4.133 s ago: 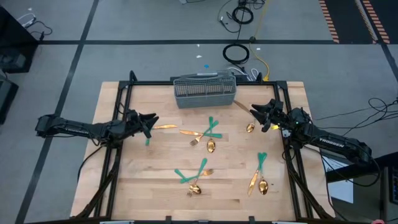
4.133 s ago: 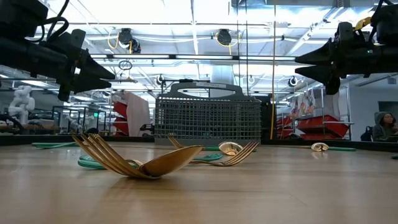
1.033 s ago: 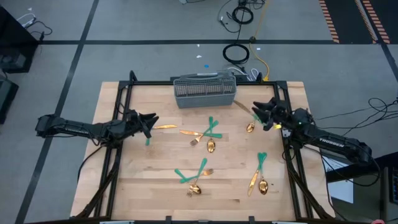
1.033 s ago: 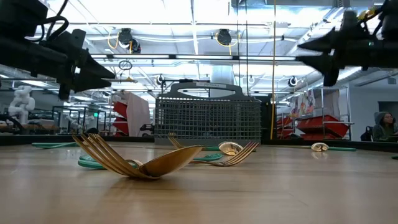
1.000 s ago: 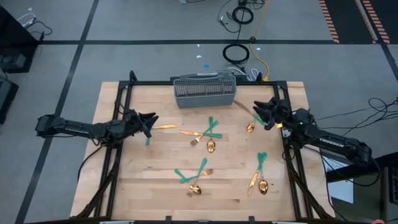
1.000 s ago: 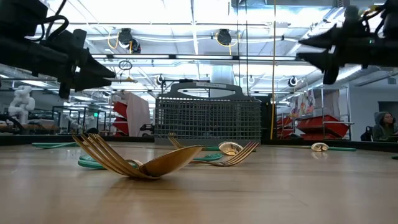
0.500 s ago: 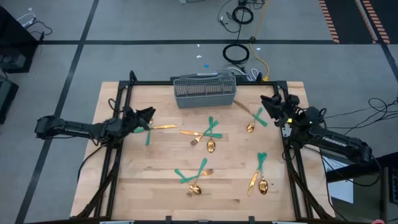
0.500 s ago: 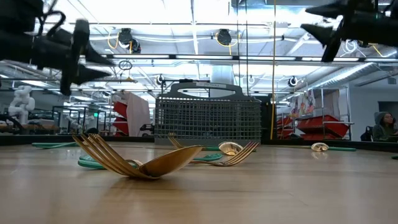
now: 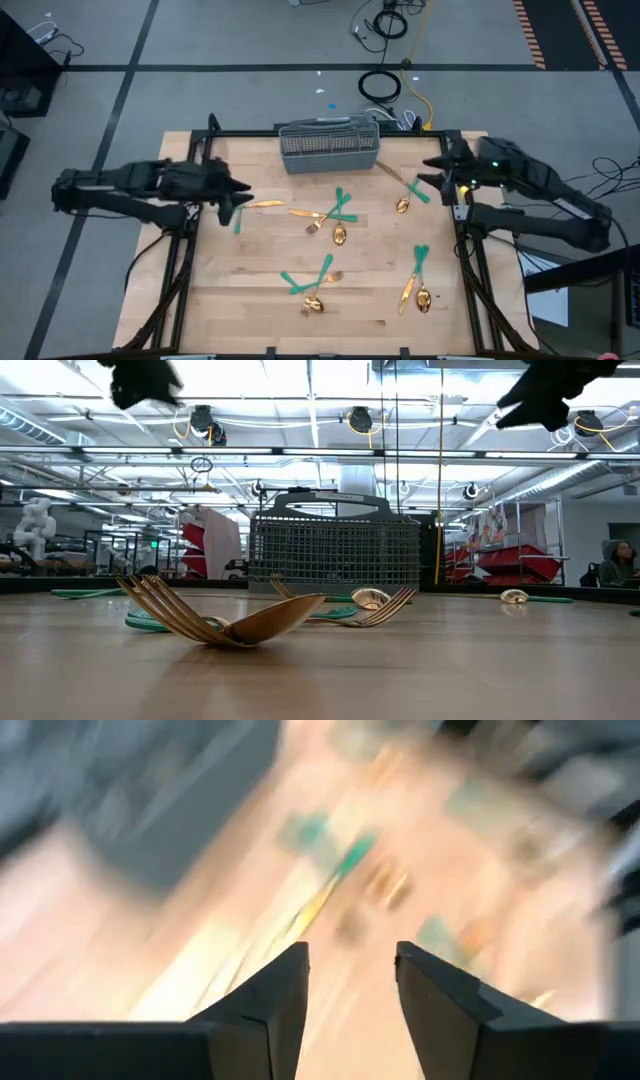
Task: Sort silverware
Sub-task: Put the gold fork into the left section of the gray utensil holder
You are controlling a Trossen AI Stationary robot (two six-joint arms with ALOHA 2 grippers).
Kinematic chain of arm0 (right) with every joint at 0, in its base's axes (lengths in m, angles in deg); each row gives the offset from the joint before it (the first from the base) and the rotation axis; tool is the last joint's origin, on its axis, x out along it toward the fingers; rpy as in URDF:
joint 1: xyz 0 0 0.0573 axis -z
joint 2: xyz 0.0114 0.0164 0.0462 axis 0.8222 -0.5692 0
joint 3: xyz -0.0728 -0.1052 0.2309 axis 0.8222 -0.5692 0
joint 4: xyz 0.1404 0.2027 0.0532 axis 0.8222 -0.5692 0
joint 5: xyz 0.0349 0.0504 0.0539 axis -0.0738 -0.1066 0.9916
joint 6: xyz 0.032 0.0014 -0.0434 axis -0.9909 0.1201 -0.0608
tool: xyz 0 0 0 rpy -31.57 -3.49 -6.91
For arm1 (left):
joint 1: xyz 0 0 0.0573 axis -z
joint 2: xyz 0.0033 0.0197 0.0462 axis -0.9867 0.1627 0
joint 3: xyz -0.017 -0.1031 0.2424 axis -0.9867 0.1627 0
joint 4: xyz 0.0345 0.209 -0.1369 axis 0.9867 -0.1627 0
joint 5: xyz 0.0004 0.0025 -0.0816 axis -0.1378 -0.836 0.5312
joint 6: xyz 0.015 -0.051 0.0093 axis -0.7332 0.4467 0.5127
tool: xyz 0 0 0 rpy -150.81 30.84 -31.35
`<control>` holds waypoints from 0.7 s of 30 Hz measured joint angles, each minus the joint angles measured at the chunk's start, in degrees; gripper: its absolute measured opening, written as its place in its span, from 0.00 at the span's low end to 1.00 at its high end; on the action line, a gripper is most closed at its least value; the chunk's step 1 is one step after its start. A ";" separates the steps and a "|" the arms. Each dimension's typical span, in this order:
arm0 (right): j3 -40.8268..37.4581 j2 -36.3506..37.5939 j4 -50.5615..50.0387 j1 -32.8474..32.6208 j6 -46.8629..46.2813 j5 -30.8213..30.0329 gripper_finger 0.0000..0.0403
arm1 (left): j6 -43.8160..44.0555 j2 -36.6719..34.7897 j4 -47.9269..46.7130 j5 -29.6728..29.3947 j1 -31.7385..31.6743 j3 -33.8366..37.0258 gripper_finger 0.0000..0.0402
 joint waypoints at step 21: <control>0.35 -17.44 -1.86 0.02 4.79 -1.27 0.63 | 31.25 9.11 -5.72 -3.56 -16.20 17.64 0.43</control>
